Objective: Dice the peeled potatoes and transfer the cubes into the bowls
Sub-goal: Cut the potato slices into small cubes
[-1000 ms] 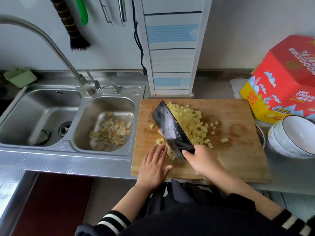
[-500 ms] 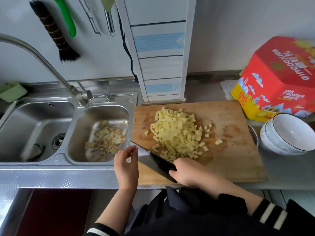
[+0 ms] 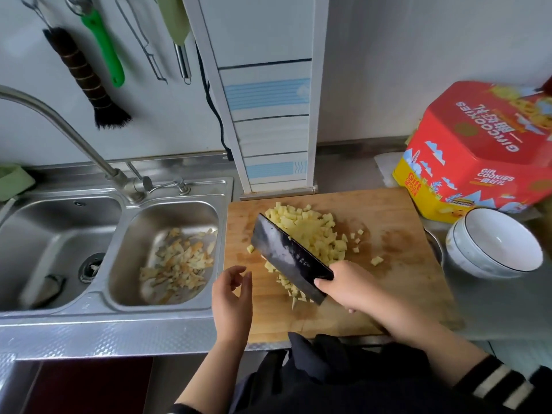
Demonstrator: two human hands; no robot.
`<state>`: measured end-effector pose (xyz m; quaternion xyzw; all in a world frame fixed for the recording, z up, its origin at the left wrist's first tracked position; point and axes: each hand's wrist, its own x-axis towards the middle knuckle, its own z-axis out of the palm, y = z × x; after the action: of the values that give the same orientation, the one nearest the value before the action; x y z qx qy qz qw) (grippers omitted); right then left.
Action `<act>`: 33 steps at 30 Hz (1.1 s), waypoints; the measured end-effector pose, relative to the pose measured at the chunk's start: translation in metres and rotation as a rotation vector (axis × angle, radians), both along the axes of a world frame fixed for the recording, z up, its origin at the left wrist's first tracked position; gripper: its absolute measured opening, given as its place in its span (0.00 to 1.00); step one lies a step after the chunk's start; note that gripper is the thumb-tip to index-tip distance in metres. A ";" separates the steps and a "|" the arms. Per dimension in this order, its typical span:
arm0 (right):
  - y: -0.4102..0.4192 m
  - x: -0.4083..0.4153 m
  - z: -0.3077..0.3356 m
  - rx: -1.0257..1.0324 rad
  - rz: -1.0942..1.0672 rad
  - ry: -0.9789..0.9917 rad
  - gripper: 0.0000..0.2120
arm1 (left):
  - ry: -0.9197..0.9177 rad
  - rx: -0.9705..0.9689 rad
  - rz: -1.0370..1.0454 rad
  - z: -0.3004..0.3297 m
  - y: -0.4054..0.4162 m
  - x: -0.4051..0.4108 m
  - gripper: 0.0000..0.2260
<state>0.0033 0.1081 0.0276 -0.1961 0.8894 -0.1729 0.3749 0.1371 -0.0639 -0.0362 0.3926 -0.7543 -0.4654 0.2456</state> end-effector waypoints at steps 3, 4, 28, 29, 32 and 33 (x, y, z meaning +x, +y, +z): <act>0.012 -0.003 0.008 -0.154 -0.110 -0.031 0.12 | -0.046 -0.034 -0.072 -0.001 -0.003 -0.012 0.13; 0.016 -0.004 0.009 -0.209 -0.157 -0.038 0.12 | -0.066 -0.050 -0.113 -0.002 -0.004 -0.015 0.15; 0.084 -0.012 0.021 -0.216 -0.377 0.473 0.18 | -0.282 0.177 -0.912 0.091 0.063 -0.148 0.37; 0.082 -0.013 0.020 -0.208 -0.361 0.472 0.18 | -0.299 0.253 -0.908 0.092 0.061 -0.151 0.36; 0.077 -0.015 0.019 -0.174 -0.332 0.497 0.17 | -0.339 0.412 -0.909 0.089 0.057 -0.149 0.29; 0.075 -0.015 0.018 -0.181 -0.323 0.491 0.17 | -0.341 0.444 -0.903 0.086 0.058 -0.147 0.28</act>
<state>-0.0122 0.1835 0.0457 -0.1207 0.9540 -0.2563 0.0976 -0.0102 -0.0056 0.0500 0.1416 -0.7610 -0.6026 -0.1943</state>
